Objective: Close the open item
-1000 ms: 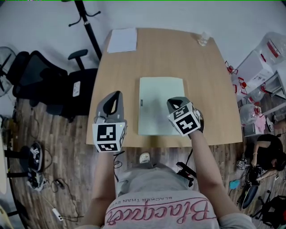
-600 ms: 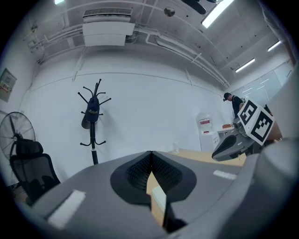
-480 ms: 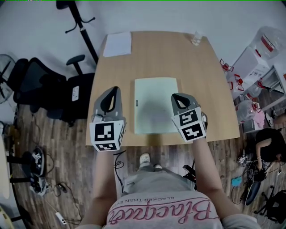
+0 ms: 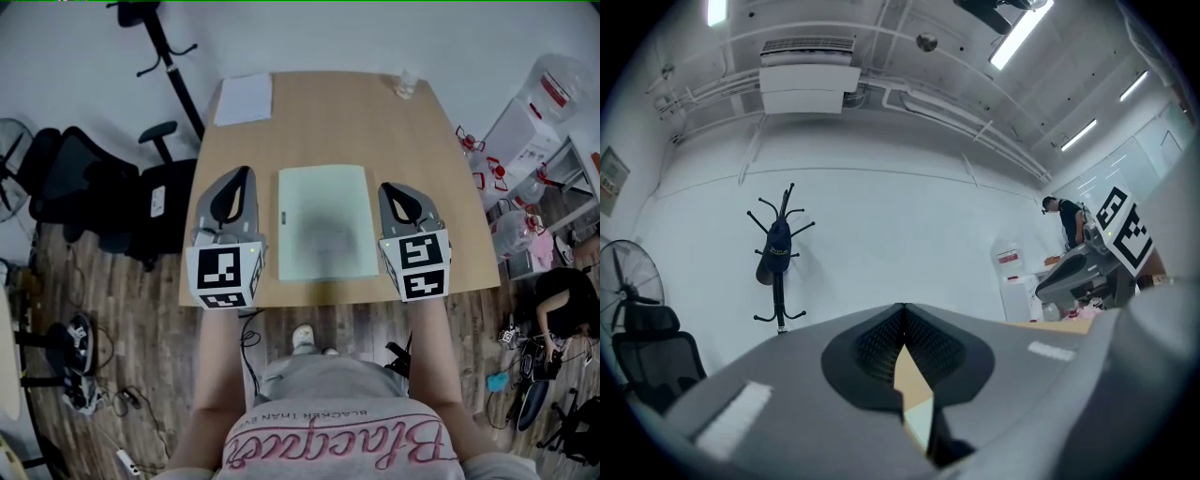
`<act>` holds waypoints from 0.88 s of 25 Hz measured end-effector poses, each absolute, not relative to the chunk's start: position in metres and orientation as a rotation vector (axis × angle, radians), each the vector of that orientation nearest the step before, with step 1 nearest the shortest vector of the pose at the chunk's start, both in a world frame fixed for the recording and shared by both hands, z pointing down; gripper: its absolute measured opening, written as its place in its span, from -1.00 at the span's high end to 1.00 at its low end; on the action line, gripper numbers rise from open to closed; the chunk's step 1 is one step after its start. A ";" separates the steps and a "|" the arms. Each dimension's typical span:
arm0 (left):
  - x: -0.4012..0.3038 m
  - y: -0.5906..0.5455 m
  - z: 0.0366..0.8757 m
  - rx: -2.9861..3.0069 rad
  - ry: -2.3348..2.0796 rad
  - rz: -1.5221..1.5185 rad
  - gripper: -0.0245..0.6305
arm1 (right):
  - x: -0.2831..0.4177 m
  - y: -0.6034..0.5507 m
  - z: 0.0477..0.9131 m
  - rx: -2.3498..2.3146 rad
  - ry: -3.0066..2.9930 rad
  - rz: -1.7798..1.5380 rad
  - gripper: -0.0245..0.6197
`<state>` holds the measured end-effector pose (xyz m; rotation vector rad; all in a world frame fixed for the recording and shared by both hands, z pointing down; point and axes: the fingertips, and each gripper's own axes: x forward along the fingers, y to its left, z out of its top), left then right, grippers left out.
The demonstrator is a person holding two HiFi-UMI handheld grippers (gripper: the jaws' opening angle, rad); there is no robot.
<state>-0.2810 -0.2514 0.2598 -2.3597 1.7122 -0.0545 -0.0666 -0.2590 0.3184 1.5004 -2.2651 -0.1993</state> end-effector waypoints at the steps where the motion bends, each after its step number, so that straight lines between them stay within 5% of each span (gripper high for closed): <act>1: -0.280 -0.251 0.258 -2.358 1.706 -0.053 0.88 | -0.064 -0.259 0.313 1.527 -2.271 -0.217 0.92; 22: -0.282 -0.259 0.219 -2.299 1.667 0.032 0.88 | -0.043 -0.256 0.249 1.774 -2.313 -0.426 0.92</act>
